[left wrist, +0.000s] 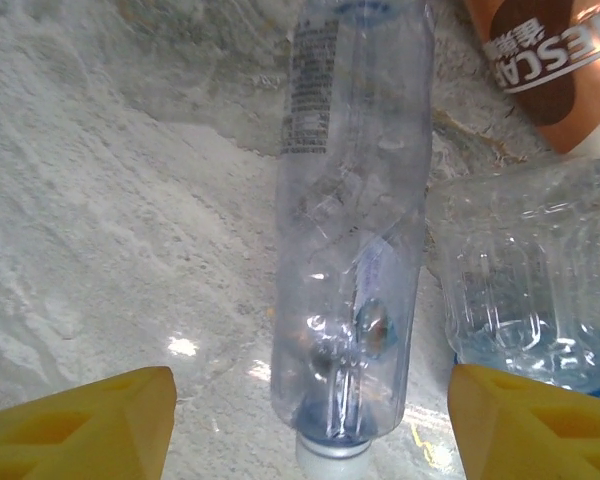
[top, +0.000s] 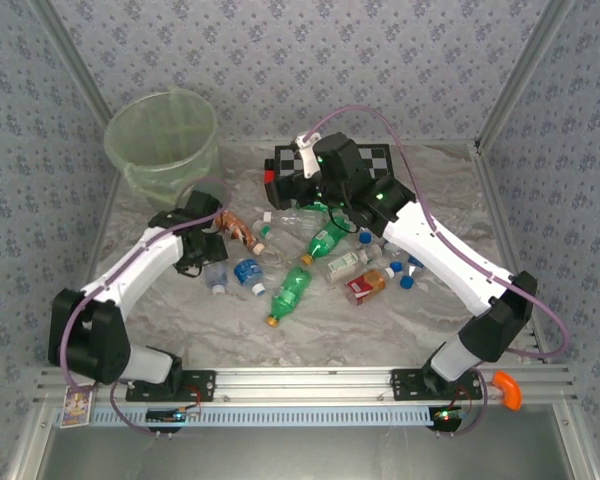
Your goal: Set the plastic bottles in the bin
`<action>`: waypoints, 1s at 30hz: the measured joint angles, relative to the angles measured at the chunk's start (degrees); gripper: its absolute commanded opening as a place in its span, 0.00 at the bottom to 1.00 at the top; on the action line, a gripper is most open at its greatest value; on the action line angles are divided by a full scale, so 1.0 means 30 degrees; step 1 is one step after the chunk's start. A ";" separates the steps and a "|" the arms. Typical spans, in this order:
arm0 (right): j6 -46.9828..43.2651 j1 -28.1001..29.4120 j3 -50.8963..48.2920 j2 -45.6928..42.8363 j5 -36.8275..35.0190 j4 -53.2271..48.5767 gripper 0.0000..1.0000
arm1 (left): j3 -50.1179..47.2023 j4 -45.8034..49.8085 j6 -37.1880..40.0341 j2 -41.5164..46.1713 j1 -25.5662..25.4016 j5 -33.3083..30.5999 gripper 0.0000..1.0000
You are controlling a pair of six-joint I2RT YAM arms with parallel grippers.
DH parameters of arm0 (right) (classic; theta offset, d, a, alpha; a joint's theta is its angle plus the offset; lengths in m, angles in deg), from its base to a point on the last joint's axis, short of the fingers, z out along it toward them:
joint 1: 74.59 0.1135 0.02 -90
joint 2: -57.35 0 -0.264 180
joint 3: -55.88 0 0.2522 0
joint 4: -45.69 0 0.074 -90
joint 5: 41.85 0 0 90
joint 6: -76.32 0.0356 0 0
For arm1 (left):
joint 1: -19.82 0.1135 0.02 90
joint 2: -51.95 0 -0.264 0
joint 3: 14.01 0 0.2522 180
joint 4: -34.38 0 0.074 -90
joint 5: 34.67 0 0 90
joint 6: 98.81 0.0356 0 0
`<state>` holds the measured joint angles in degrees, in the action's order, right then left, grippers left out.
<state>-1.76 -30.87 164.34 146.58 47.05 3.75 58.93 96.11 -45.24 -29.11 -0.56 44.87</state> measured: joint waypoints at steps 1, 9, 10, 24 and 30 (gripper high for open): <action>0.0000 0.0000 -0.0022 -0.0051 -0.0058 0.0000 0.99 | -0.0007 -0.0073 0.0138 -0.0386 0.0000 0.0102 0.70; -0.0015 0.0029 -0.0109 -0.0277 -0.0430 -0.0080 0.99 | -0.0036 -0.0597 0.0882 -0.2470 0.0007 0.0372 0.70; -0.0015 0.0029 -0.0109 -0.0284 -0.0444 -0.0109 0.99 | -0.0036 -0.0605 0.0984 -0.2732 0.0044 0.0364 0.70; -0.0284 0.0029 -0.0124 -0.0284 -0.0714 -0.0131 0.99 | -0.0495 -0.1872 0.1705 -0.4787 0.0925 0.1297 0.69; -0.0291 0.0029 -0.0124 -0.0284 -0.0714 -0.0131 0.99 | -0.0998 -0.2528 0.1800 -0.5129 0.1049 0.1916 0.59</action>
<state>-2.63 -30.78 163.97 145.73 44.91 3.35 55.93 88.52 -39.84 -44.50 2.58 50.62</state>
